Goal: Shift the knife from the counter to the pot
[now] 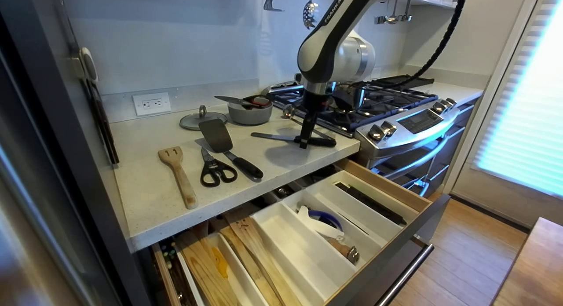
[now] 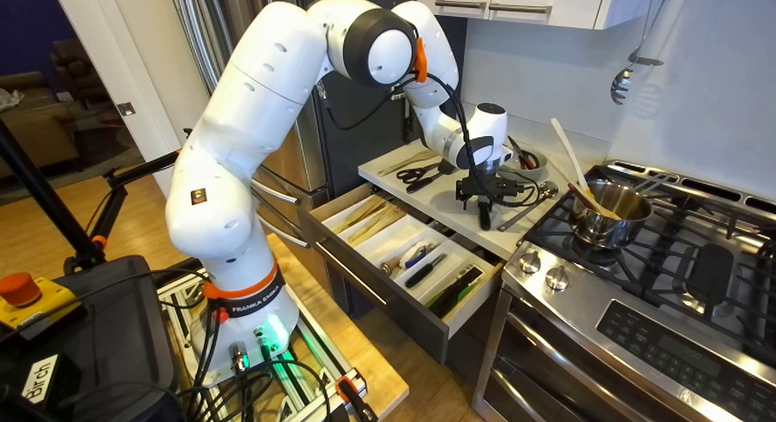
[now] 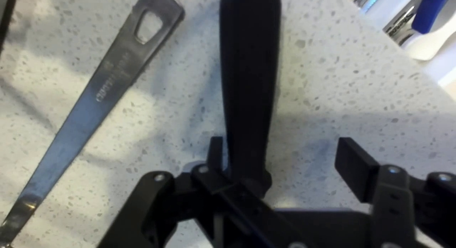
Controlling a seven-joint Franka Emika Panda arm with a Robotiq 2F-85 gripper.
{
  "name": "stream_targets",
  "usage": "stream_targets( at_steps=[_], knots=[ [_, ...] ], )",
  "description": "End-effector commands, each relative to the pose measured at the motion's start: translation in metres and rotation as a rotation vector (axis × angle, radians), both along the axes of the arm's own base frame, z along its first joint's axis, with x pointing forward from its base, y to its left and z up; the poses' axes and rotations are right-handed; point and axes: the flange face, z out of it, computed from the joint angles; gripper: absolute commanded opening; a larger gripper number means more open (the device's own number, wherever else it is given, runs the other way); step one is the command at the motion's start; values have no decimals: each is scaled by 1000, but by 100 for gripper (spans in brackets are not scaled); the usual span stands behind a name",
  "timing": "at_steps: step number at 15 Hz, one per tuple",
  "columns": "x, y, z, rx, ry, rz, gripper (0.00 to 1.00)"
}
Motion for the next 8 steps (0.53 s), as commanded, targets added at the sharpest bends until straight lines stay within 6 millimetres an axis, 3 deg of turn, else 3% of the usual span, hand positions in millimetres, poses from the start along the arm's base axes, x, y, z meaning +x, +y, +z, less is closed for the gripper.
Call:
stream_targets(
  at_steps=[1,5,7,8],
  knots=[
    [-7,-13,-4,20,-1,-52,59],
    [-6,-23,-4,35,1,-97,18],
    [-7,-24,0,38,-6,-112,5],
    [-7,-25,4,37,-14,-117,7]
  ],
)
